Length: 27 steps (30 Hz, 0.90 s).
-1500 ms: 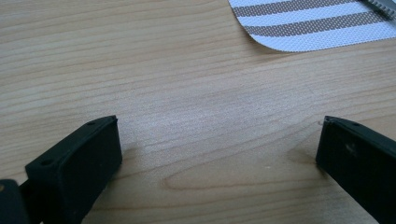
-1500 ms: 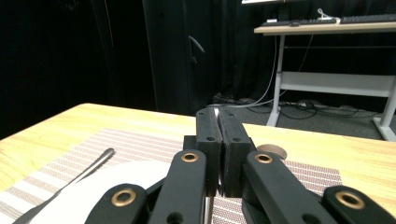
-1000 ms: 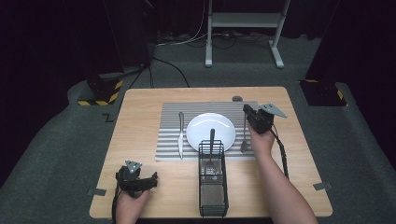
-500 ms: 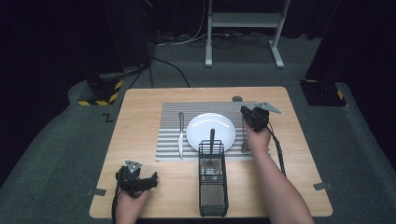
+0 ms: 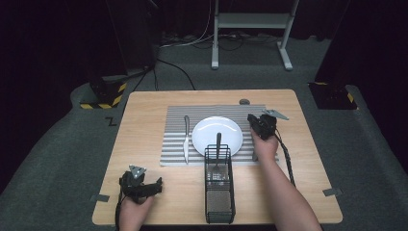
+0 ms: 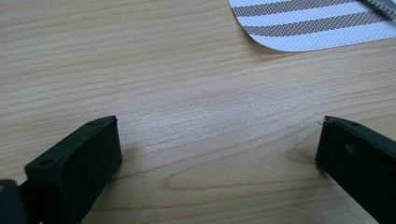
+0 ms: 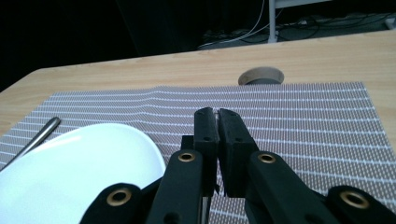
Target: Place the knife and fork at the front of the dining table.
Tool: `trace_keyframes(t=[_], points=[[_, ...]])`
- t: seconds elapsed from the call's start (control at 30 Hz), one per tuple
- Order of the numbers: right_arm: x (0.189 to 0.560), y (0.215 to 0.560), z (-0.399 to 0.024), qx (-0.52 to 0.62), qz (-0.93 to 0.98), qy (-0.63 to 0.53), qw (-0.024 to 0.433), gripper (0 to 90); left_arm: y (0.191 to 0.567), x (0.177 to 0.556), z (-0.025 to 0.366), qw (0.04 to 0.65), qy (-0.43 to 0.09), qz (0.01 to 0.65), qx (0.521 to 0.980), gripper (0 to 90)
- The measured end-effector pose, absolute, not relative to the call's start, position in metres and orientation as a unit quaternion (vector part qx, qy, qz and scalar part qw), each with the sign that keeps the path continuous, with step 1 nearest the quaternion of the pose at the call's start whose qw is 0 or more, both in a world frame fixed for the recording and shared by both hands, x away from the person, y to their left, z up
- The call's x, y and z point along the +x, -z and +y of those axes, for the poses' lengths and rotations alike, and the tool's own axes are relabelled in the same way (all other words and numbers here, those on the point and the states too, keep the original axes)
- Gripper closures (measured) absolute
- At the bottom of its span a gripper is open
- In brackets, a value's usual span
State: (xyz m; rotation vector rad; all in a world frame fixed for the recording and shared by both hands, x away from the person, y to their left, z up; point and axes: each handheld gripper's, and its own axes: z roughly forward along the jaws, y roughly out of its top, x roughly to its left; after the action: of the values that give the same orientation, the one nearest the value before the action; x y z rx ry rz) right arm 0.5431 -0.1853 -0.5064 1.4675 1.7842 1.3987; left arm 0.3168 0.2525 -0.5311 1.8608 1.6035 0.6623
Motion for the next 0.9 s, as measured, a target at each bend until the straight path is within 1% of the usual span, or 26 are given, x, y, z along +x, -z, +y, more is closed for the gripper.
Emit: trace_keyframes(t=[0.37, 0.53, 0.7, 0.9], points=[[0.541, 0.507, -0.186, 0.535, 0.643, -0.500, 0.223, 85.9, 0.531, 0.317, 0.253, 0.294, -0.249, 0.602, 0.700, 0.2], [0.540, 0.504, -0.190, 0.541, 0.640, -0.500, 0.220, 76.4, 0.531, 0.317, 0.253, 0.294, -0.249, 0.602, 0.700, 0.2], [0.534, 0.498, -0.192, 0.531, 0.646, -0.498, 0.231, 73.5, 0.531, 0.317, 0.253, 0.294, -0.248, 0.602, 0.700, 0.2], [0.519, 0.494, -0.194, 0.514, 0.665, -0.478, 0.254, 72.4, 0.531, 0.317, 0.253, 0.294, -0.249, 0.602, 0.700, 0.1]])
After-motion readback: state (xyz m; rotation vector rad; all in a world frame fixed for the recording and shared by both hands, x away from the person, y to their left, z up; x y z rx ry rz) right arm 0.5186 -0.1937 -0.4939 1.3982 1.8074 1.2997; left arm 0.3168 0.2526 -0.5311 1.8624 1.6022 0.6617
